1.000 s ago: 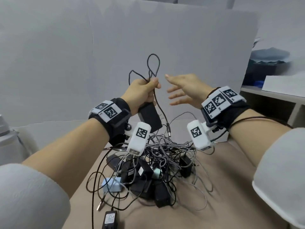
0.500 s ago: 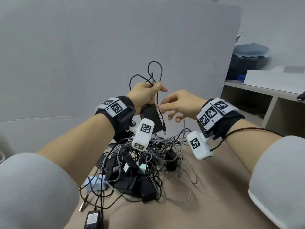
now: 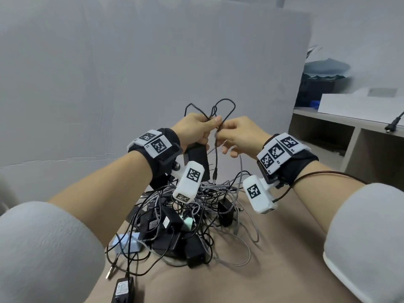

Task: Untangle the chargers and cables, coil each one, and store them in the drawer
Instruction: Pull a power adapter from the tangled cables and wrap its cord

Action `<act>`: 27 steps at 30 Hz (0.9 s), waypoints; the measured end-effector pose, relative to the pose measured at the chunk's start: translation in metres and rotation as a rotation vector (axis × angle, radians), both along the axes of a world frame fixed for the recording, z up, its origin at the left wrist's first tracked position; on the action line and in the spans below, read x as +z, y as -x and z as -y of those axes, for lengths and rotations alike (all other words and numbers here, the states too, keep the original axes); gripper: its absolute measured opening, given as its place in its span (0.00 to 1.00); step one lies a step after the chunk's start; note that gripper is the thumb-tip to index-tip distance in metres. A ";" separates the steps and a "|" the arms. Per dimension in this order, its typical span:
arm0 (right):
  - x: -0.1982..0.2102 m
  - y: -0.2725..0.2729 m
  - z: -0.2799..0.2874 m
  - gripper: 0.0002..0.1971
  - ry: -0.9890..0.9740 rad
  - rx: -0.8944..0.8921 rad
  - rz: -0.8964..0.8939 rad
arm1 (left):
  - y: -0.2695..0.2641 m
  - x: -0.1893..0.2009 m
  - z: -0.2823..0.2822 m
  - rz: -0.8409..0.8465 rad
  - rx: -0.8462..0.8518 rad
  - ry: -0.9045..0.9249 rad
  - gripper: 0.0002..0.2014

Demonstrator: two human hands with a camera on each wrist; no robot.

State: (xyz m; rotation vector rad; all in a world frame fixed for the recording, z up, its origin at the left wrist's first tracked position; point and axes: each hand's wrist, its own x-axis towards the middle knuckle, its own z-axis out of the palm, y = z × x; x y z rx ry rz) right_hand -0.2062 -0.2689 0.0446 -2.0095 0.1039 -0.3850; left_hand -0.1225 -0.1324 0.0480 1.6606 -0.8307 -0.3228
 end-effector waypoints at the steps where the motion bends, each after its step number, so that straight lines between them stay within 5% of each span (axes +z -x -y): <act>1: 0.004 0.000 0.004 0.03 -0.034 -0.069 0.020 | 0.001 0.001 -0.001 0.003 0.011 -0.006 0.17; 6: 0.003 0.001 0.057 0.11 -0.198 -0.464 0.060 | -0.010 0.008 -0.005 0.081 0.138 -0.149 0.21; 10: -0.011 0.008 0.107 0.05 -0.295 -0.702 0.006 | -0.018 0.010 -0.007 0.176 0.167 -0.313 0.14; 13: -0.029 -0.004 0.148 0.22 -0.121 -0.767 -0.131 | -0.011 0.015 -0.008 0.314 0.170 -0.407 0.08; 16: -0.018 0.006 0.110 0.28 0.172 -0.853 -0.298 | -0.007 0.021 -0.007 0.329 0.109 -0.420 0.09; 22: 0.007 0.007 0.009 0.28 0.407 -0.259 0.222 | 0.010 0.033 -0.001 0.420 0.040 -0.393 0.20; 27: 0.005 0.004 -0.014 0.17 0.056 -0.050 0.240 | 0.010 0.041 -0.009 0.419 0.083 -0.294 0.25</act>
